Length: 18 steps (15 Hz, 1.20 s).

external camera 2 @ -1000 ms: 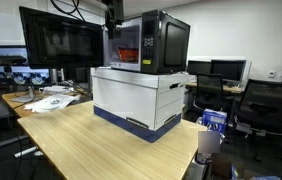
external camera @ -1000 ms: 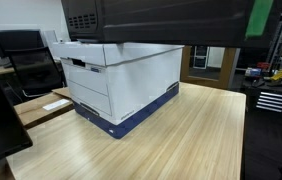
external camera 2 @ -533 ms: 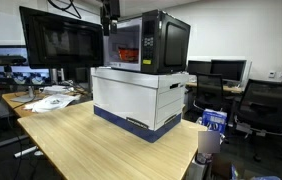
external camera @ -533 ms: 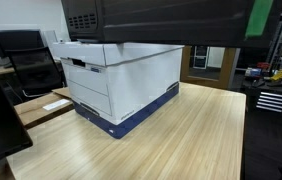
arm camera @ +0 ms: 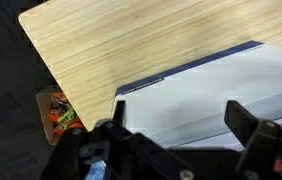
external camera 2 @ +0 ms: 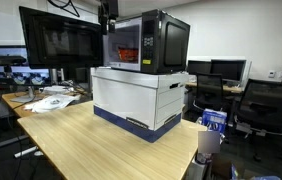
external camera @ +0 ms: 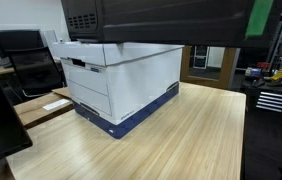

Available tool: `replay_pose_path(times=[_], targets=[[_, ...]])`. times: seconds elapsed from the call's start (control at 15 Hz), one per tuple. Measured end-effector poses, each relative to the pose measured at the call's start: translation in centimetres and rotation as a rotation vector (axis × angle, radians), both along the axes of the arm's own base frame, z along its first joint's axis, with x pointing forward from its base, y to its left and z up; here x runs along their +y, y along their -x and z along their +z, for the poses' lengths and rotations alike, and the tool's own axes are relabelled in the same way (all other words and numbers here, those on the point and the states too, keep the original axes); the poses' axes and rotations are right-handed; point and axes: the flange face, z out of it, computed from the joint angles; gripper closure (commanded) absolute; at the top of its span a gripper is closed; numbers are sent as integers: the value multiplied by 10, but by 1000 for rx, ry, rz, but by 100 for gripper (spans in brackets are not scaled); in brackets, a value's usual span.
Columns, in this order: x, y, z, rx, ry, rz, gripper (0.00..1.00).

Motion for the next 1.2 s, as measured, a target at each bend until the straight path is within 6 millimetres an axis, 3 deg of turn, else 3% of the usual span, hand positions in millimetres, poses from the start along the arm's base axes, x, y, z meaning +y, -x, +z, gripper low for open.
replay_pose_path(times=[0.6,1.0,1.2], targets=[[87,22,80,-109,-154,339,0],[124,59,105,-164,-226,693,0],[137,79,108,-166,-237,858,0]])
